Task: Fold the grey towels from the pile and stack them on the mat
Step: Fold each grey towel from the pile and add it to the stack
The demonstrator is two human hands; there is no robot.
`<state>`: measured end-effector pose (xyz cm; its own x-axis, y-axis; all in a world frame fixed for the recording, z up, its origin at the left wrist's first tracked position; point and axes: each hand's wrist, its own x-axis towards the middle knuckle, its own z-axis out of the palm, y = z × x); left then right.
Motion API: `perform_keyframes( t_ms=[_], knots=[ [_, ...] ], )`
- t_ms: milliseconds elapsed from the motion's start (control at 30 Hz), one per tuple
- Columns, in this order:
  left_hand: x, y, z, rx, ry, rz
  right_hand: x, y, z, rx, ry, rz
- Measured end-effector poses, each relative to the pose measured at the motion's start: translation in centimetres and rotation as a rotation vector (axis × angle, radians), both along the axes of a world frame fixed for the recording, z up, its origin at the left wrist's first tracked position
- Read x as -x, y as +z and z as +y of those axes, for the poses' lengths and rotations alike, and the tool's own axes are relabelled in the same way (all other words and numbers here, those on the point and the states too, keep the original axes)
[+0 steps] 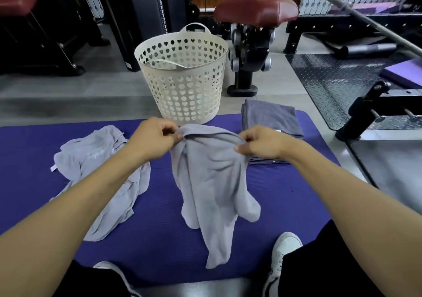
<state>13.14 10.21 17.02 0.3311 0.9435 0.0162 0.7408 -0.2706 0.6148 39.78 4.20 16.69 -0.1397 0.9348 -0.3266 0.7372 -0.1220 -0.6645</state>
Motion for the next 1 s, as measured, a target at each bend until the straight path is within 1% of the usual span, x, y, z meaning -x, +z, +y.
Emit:
perform_keyframes(
  t_ms=[33,67,100,133,167,200,300,367,433,500,600,633,700,733,800,833,867,933,1000],
  knots=[
    [0.5,-0.3,0.4,0.023,0.008,0.139,0.0,0.5,0.1,-0.073,-0.046,0.067],
    [1.0,-0.6,0.6,0.078,0.014,0.236,0.2,0.9,0.2,-0.141,-0.073,0.136],
    [1.3,-0.8,0.6,0.148,0.006,0.282,0.6,1.4,0.2,-0.192,-0.076,0.194],
    [1.3,-0.9,0.5,0.207,-0.019,0.285,1.1,1.7,0.1,-0.222,-0.055,0.225],
    [1.1,-1.0,0.3,0.243,-0.066,0.265,1.7,1.9,0.1,-0.240,-0.019,0.224],
    [0.8,-1.0,0.0,0.275,-0.128,0.207,2.3,2.1,-0.1,-0.248,0.025,0.206],
    [-1.3,-0.5,-1.7,0.325,-0.305,-0.043,3.9,2.4,-0.6,-0.248,0.108,0.210],
    [-2.4,-0.7,-2.4,0.253,-0.329,-0.134,4.4,2.4,-0.6,-0.257,0.104,0.254],
    [-2.7,-0.4,-2.6,0.172,-0.274,-0.154,4.3,2.1,-0.5,-0.249,0.086,0.280],
    [-2.2,0.2,-2.4,0.157,-0.225,-0.185,3.4,1.4,-0.3,-0.170,0.100,0.214],
    [-1.0,1.4,-2.2,0.199,-0.204,-0.247,2.0,0.2,-0.6,0.012,0.181,-0.004],
    [-0.7,1.6,-2.1,0.201,-0.196,-0.236,1.7,-0.2,-0.6,0.046,0.190,-0.073],
    [0.1,1.4,-1.6,0.184,-0.149,-0.159,1.3,-0.3,-0.7,0.057,0.168,-0.155],
    [0.5,1.1,-1.2,0.181,-0.112,-0.086,1.3,-0.2,-0.7,0.038,0.152,-0.163],
    [1.2,0.2,-0.4,0.164,-0.075,0.131,1.3,0.2,-0.6,-0.035,0.143,-0.131],
    [1.4,-0.4,-0.1,0.154,-0.085,0.227,1.5,0.5,-0.6,-0.083,0.152,-0.111],
    [1.4,-0.7,-0.3,0.154,-0.111,0.268,1.8,0.7,-0.6,-0.124,0.168,-0.091],
    [0.8,-0.8,-1.3,0.207,-0.221,0.230,2.8,1.0,-0.6,-0.172,0.210,-0.055],
    [-0.4,-0.9,-2.1,0.257,-0.304,0.061,3.5,1.1,-0.6,-0.192,0.246,-0.042]
  ],
)
